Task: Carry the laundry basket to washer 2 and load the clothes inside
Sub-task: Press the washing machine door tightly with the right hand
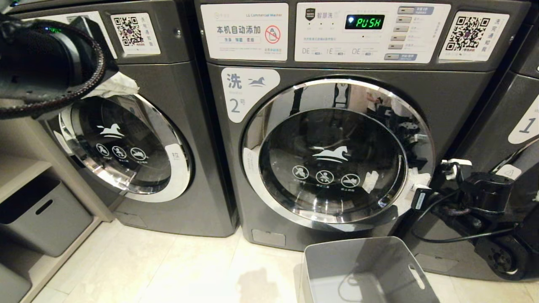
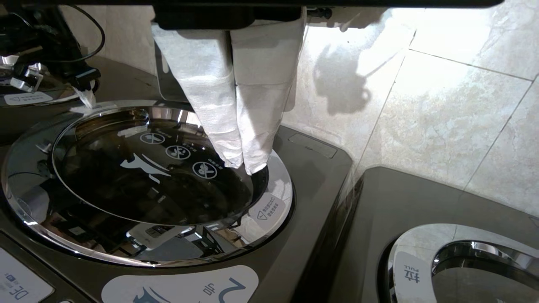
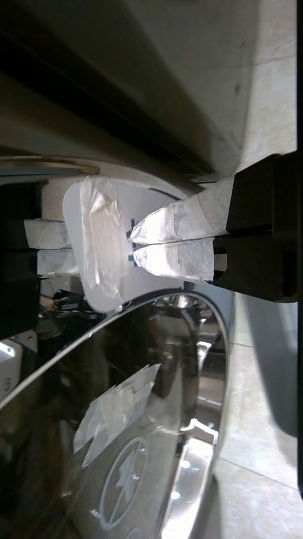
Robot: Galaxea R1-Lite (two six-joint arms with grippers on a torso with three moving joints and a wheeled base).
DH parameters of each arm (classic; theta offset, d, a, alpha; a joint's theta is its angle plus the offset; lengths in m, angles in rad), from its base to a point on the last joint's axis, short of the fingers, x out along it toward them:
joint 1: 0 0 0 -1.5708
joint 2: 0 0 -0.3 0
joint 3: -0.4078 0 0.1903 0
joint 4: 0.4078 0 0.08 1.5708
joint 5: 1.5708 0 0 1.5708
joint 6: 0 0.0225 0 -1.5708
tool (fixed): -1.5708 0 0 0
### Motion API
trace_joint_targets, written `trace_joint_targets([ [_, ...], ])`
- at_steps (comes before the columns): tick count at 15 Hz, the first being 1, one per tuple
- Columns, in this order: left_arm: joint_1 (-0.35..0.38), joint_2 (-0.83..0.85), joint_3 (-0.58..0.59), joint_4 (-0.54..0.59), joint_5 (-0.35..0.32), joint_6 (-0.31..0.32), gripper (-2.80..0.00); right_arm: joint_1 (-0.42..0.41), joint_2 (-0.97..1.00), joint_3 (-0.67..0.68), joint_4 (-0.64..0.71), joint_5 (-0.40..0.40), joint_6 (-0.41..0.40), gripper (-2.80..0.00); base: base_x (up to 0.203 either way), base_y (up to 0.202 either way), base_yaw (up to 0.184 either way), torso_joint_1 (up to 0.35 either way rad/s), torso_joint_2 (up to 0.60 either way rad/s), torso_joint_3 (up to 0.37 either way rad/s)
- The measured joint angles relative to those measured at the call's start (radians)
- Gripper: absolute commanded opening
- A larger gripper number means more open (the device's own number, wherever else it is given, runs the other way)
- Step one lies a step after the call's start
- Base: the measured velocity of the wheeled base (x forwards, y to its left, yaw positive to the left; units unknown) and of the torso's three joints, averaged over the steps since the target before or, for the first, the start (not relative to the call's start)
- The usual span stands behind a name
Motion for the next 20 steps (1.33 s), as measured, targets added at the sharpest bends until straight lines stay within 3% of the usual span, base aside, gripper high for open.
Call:
trace_joint_targets([
  [7,0.000,-0.021,0.043,0.002,0.000,0.002,-2.80,-0.001,0.119,-0.139,-0.045,-0.054,-0.002,-2.80,0.000,0.000,0.000,0.000,0.00,0.000],
  [20,0.009,-0.100,0.145,0.002,0.005,0.009,-2.80,-0.024,0.252,-0.333,-0.052,-0.072,-0.021,-2.80,0.000,0.000,0.000,0.000,0.00,0.000],
])
